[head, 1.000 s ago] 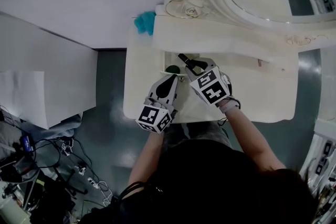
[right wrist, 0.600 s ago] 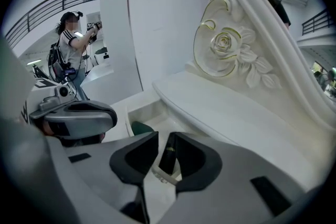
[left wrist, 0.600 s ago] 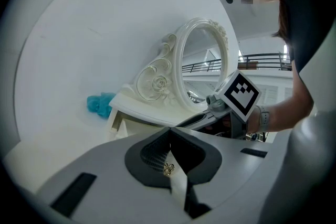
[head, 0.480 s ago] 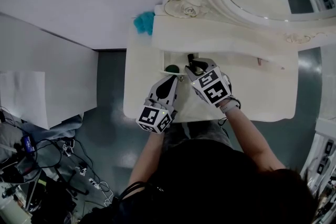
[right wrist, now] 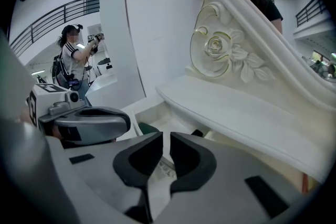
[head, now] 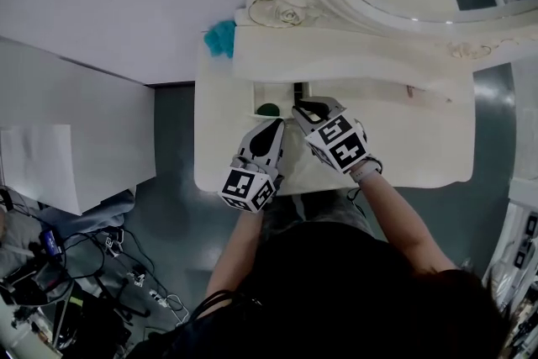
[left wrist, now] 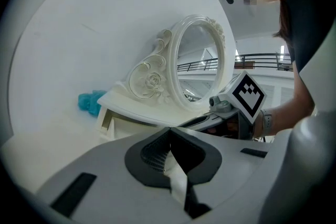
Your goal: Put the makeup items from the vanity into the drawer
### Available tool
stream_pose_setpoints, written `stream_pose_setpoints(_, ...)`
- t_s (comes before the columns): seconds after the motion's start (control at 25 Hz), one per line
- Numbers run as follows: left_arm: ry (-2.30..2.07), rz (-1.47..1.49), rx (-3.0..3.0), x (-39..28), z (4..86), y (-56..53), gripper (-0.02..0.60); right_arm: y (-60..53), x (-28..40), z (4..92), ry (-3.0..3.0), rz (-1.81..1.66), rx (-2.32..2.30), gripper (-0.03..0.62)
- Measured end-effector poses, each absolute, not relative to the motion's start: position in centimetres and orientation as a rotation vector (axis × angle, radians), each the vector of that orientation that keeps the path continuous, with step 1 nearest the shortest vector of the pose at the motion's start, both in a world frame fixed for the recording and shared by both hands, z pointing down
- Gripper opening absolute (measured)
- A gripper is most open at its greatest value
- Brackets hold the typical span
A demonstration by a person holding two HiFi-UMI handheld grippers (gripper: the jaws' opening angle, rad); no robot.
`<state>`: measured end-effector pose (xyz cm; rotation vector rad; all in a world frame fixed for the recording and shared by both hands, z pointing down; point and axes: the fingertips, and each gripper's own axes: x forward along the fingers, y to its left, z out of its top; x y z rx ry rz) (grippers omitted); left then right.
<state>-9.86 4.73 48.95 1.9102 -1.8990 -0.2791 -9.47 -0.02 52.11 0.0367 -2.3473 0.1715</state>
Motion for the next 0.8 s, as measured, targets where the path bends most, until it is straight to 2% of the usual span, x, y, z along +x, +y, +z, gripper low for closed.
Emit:
stream_pose_setpoints(0.16, -1.864, -0.259, 1.948, -8.9, 48.8, 4.3, 0.014, 0.2, -8.5, 51.6, -2.394, 0.191, 0.048, 0.028)
stream_pose_setpoints(0.8, -1.597, -0.214, 2.173, -1.0, 47.7, -1.2, 0.012, -3.9, -0.9, 50.5, -2.449, 0.341, 0.298, 0.025)
